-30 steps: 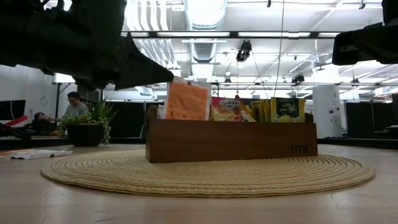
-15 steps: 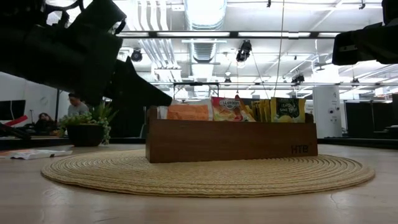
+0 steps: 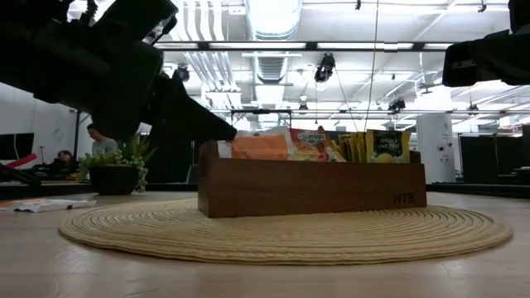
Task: Pick & Place Tea
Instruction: Put the top white tea bag into the left of the wooden organizer, then put the white tea bag into the left of the wooden organizer
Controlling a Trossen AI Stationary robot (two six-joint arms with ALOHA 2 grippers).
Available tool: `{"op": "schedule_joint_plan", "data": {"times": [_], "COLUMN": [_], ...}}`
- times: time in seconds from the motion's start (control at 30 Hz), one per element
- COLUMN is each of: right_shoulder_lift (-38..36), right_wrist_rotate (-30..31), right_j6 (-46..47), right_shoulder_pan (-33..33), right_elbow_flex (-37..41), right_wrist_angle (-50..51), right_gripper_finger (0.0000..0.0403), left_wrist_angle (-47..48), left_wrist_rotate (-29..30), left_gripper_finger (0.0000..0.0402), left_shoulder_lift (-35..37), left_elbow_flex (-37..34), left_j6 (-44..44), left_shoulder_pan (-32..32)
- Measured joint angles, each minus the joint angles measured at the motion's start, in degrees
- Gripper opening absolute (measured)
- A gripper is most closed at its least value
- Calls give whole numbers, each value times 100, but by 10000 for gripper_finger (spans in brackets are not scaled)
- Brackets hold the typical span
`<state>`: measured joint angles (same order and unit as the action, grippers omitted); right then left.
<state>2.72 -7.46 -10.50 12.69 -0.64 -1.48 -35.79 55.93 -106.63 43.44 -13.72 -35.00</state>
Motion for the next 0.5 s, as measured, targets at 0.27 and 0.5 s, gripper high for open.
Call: {"op": "schedule_joint_plan", "data": {"times": [0.27, 0.5], "right_shoulder_lift": [0, 0], "right_wrist_rotate": [1, 0], "right_j6": [0, 0], "right_shoulder_pan": [0, 1], "right_elbow_flex": [1, 0], "right_wrist_angle": [0, 0], "right_gripper_finger": [9, 9], "left_wrist_angle": [48, 236], "left_wrist_rotate": [-128, -1], "left_gripper_finger": [73, 129], "left_shoulder_lift": [8, 413], "left_elbow_flex": [61, 46], "left_j6": [56, 87], "left_shoulder_pan": [-30, -111]}}
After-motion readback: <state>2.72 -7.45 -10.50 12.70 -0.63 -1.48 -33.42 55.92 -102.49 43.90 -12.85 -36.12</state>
